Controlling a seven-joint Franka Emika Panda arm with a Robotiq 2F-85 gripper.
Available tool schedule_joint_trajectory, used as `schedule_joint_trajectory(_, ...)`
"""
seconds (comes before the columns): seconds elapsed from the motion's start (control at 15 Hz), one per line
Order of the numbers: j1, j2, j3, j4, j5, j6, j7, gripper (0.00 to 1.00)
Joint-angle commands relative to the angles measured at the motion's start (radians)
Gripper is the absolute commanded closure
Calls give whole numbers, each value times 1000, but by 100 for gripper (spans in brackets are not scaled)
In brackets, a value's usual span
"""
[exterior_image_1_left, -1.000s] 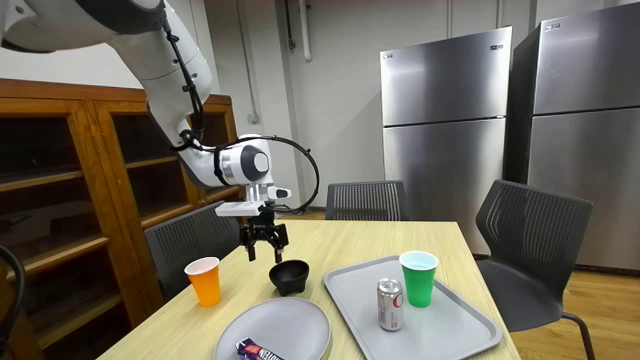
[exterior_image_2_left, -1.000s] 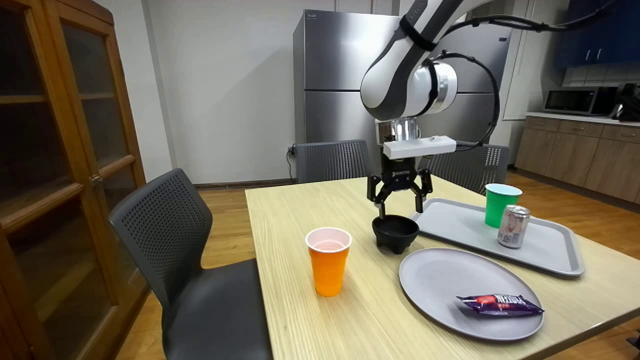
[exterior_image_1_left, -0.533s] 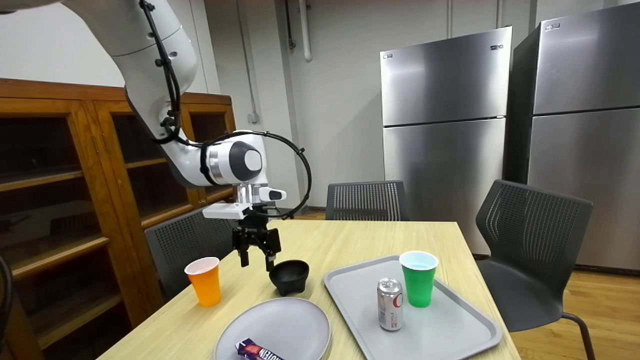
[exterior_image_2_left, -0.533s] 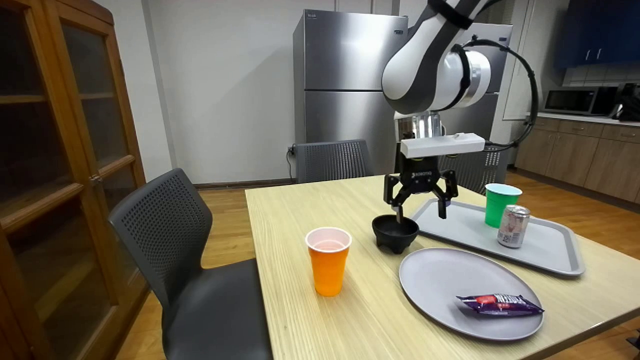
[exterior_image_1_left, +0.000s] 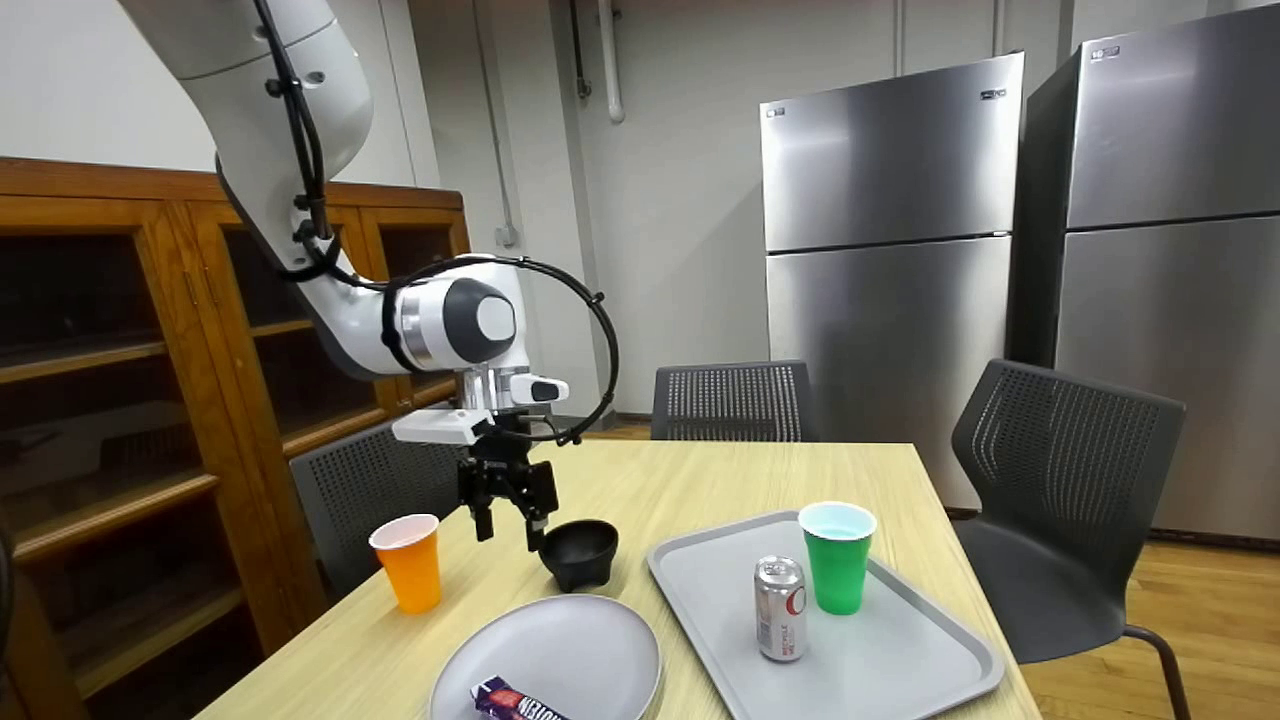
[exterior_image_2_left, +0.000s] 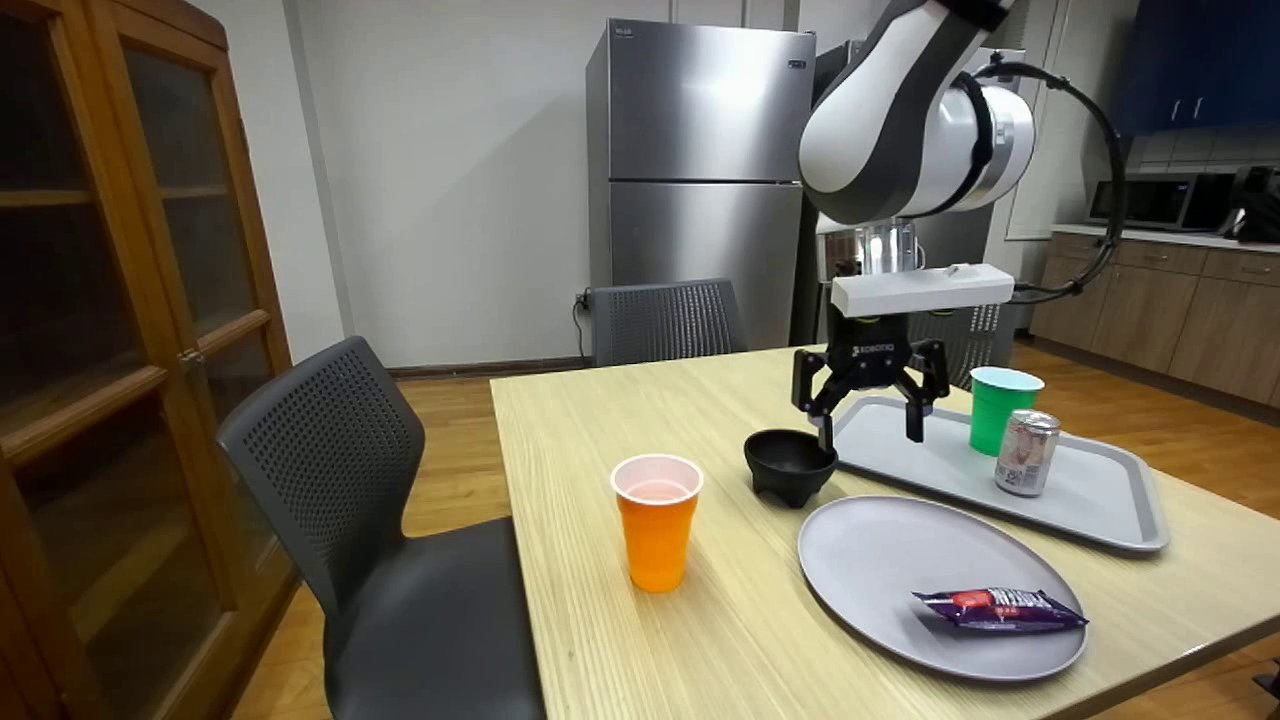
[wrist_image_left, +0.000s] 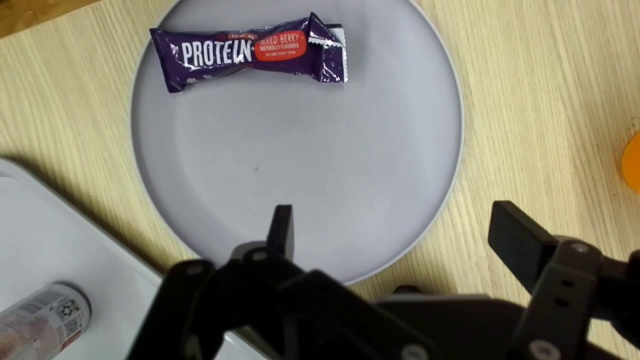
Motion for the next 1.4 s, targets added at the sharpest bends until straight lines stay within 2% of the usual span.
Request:
schedule_joint_trajectory(0.0,-16,0,15,2,-5,-2,3,0)
schedule_joint_trajectory(0.13,-18,-3,7,-10,-12,12,17,0)
schedule_joint_trajectory(0.47,-49,-27,-10,-84,59,61,75,0)
schedule_joint_trajectory(1.0,-68,-36,-53,-193,179,113,293,0)
schedule_joint_trajectory(1.33,-67,-49,-74,-268,221,211,427,0)
